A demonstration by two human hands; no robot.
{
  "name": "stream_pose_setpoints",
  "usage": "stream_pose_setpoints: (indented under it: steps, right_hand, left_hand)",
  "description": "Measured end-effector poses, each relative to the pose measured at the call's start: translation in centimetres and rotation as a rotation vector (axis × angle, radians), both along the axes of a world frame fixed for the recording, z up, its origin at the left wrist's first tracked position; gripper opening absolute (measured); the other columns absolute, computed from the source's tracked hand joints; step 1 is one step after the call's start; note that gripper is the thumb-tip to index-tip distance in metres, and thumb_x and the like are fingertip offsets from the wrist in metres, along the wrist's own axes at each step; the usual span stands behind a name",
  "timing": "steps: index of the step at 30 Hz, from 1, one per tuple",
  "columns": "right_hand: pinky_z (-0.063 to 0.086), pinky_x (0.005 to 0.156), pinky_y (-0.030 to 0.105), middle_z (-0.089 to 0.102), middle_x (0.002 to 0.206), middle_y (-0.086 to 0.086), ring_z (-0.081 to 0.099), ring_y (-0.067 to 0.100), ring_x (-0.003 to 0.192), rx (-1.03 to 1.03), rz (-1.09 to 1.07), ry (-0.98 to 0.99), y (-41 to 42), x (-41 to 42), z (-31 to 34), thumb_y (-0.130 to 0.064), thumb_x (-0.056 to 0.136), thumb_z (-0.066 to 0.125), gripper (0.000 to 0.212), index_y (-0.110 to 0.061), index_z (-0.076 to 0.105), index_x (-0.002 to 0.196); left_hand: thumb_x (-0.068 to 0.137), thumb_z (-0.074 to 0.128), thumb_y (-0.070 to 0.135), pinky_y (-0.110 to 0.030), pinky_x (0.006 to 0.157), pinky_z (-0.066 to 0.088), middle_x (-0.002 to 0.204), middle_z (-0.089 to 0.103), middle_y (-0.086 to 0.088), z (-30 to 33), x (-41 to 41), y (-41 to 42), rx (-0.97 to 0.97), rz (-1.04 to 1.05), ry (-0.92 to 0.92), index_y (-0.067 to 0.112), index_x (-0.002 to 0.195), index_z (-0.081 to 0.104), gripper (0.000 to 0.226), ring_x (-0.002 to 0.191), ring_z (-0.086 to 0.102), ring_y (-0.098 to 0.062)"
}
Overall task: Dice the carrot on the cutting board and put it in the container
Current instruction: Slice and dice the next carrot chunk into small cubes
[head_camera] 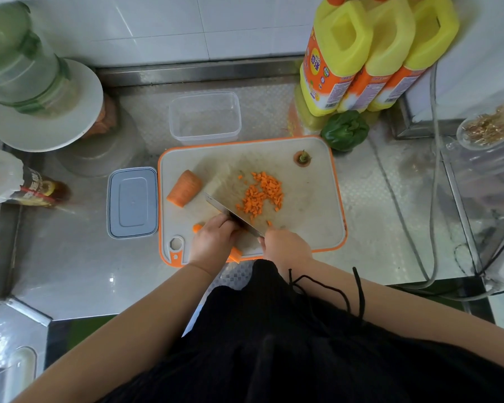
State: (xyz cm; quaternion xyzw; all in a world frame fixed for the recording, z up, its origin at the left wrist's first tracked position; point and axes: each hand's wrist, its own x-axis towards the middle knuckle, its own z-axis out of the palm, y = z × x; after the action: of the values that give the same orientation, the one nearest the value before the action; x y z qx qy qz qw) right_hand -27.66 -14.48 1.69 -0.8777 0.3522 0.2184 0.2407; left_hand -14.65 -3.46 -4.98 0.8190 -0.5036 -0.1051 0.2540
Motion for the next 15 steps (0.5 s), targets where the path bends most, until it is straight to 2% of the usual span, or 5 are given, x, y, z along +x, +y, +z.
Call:
stream_pose_setpoints:
  steps: [2,5,8,12,15]
  right_hand:
    - [0.047,0.072,0.036,0.064,0.098,0.011,0.062,0.029,0.092,0.047,-0.02,-0.006,-0.6,0.0,0.2,-0.036,0.102,0.035,0.037,-0.006,0.057,0.105]
    - [0.039,0.067,0.032,0.064,0.095,0.015,0.06,0.031,0.091,0.153,-0.11,-0.034,-1.9,-0.2,0.4,-0.036,0.101,0.038,0.039,-0.003,0.059,0.099]
    - [0.037,0.066,0.031,0.063,0.093,0.015,0.06,0.032,0.09,0.145,-0.151,-0.065,-2.3,-0.8,0.5,-0.036,0.1,0.039,0.038,-0.003,0.057,0.096]
    - [0.039,0.067,0.032,0.064,0.096,0.013,0.06,0.03,0.09,0.099,-0.122,-0.073,-2.0,-1.6,0.9,-0.037,0.1,0.039,0.037,-0.005,0.057,0.101]
    - [0.04,0.068,0.032,0.064,0.097,0.011,0.061,0.028,0.091,0.088,-0.093,-0.065,-1.4,-1.7,1.1,-0.038,0.1,0.039,0.037,-0.006,0.058,0.102]
  left_hand:
    - [0.088,0.052,0.022,-0.042,0.059,0.055,0.087,0.067,-0.004,-0.1,0.2,0.1,-0.003,-0.003,-0.017,0.01,0.083,0.074,0.026,0.077,0.064,-0.027]
    - [0.089,0.051,0.025,-0.043,0.06,0.055,0.087,0.066,-0.004,0.3,0.1,0.2,-0.001,-0.016,-0.046,0.01,0.081,0.073,0.028,0.076,0.064,-0.027]
    - [0.089,0.049,0.03,-0.042,0.06,0.054,0.089,0.065,-0.005,1.3,-0.3,0.2,0.037,0.002,-0.038,0.01,0.083,0.072,0.031,0.077,0.063,-0.027]
    - [0.081,0.073,0.019,-0.038,0.064,0.052,0.096,0.062,-0.006,2.4,-0.9,0.3,0.126,0.056,0.009,0.009,0.092,0.068,0.016,0.086,0.062,-0.03]
    - [0.081,0.072,0.017,-0.04,0.071,0.051,0.1,0.06,-0.005,2.6,-1.2,0.0,0.225,0.097,0.022,0.009,0.095,0.065,0.018,0.091,0.059,-0.028]
